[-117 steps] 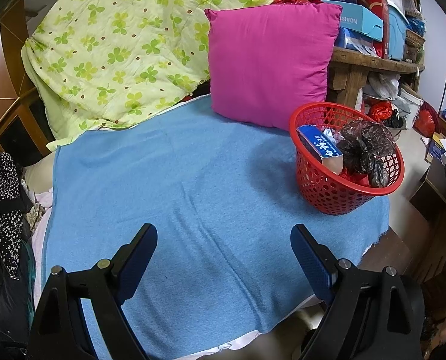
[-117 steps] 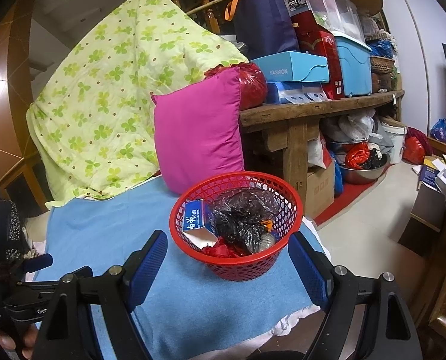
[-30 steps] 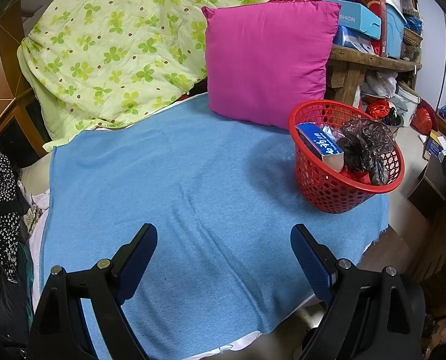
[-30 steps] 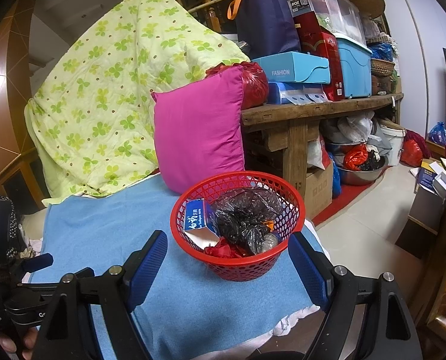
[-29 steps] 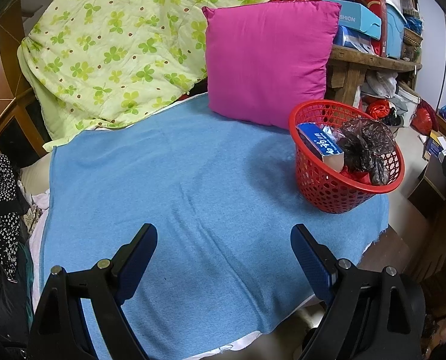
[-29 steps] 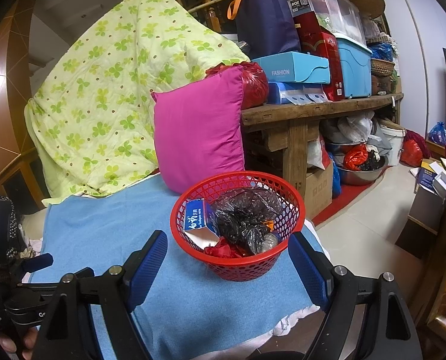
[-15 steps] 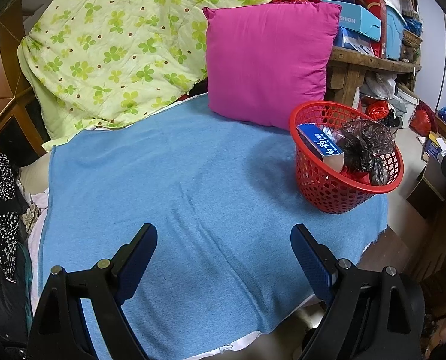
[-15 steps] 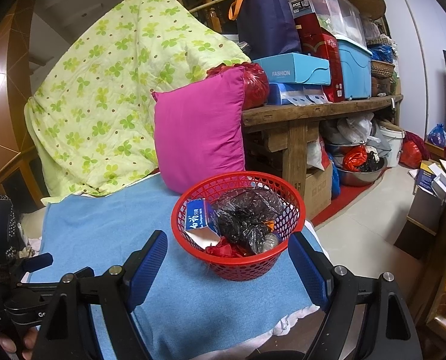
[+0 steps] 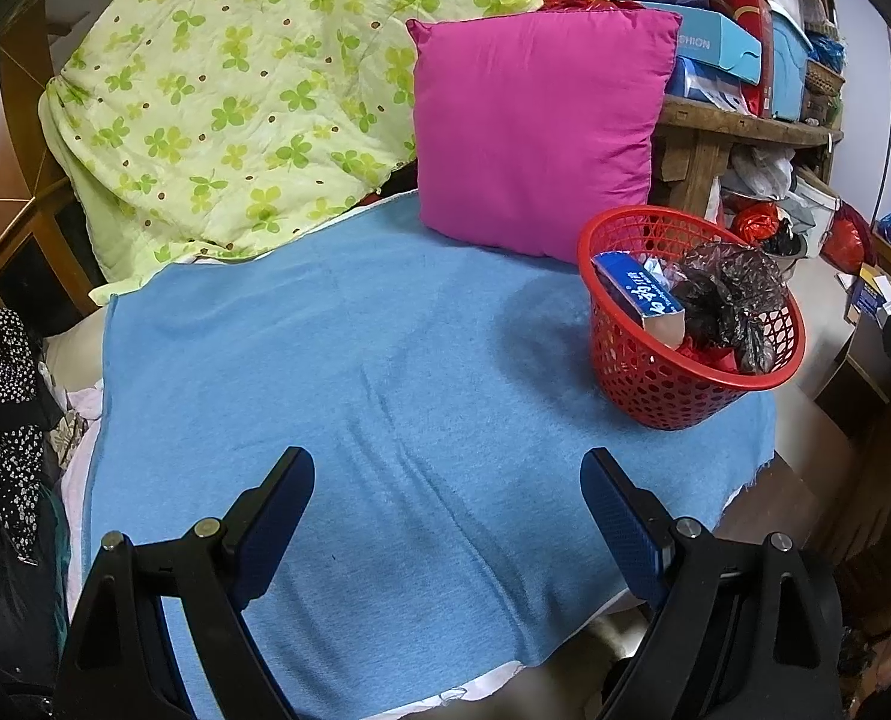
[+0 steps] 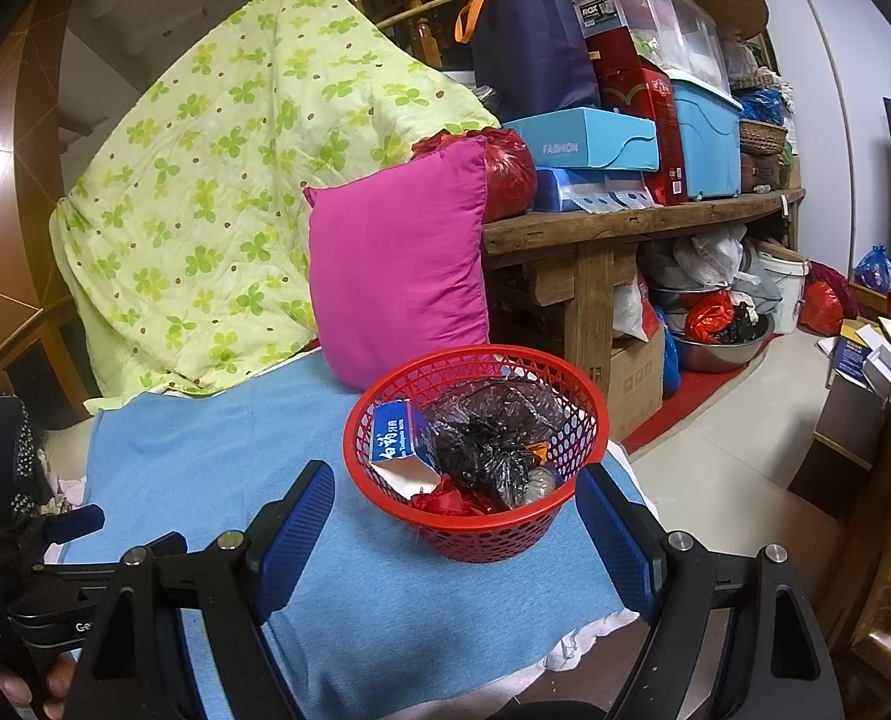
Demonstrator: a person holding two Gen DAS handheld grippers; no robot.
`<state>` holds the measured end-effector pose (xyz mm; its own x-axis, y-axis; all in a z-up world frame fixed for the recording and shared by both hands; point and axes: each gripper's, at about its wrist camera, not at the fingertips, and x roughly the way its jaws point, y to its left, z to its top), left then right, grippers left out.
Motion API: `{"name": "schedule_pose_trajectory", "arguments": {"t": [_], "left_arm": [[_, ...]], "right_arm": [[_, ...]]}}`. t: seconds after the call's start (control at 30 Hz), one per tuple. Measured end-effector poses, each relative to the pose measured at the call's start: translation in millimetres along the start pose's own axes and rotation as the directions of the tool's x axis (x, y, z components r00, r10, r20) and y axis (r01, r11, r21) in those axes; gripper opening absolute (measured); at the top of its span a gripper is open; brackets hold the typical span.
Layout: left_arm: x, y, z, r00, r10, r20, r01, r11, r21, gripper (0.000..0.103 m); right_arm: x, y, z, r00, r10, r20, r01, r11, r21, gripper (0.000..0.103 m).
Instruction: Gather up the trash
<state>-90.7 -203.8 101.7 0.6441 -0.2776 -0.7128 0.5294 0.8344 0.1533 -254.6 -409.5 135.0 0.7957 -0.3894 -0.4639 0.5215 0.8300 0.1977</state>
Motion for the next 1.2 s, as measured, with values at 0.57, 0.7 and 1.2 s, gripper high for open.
{"name": "schedule_pose_trajectory", "arguments": {"t": [0.57, 0.7, 1.2], "left_arm": [[-16, -7, 3, 1.000, 0.011, 0.020, -0.012, 1.000, 0.018, 0.090], [-15, -7, 3, 1.000, 0.009, 0.019, -0.009, 1.000, 0.018, 0.090], [-3, 9, 10, 0.999, -0.017, 0.045, 0.017, 1.000, -0.002, 0.090]], "right_arm": [[-16, -7, 5, 1.000, 0.005, 0.021, -0.005, 1.000, 0.017, 0.085], [-13, -6, 7, 1.000, 0.001, 0.016, -0.001, 1.000, 0.018, 0.085], [6, 7, 11, 1.000, -0.025, -0.002, 0.025, 1.000, -0.009, 0.085]]}}
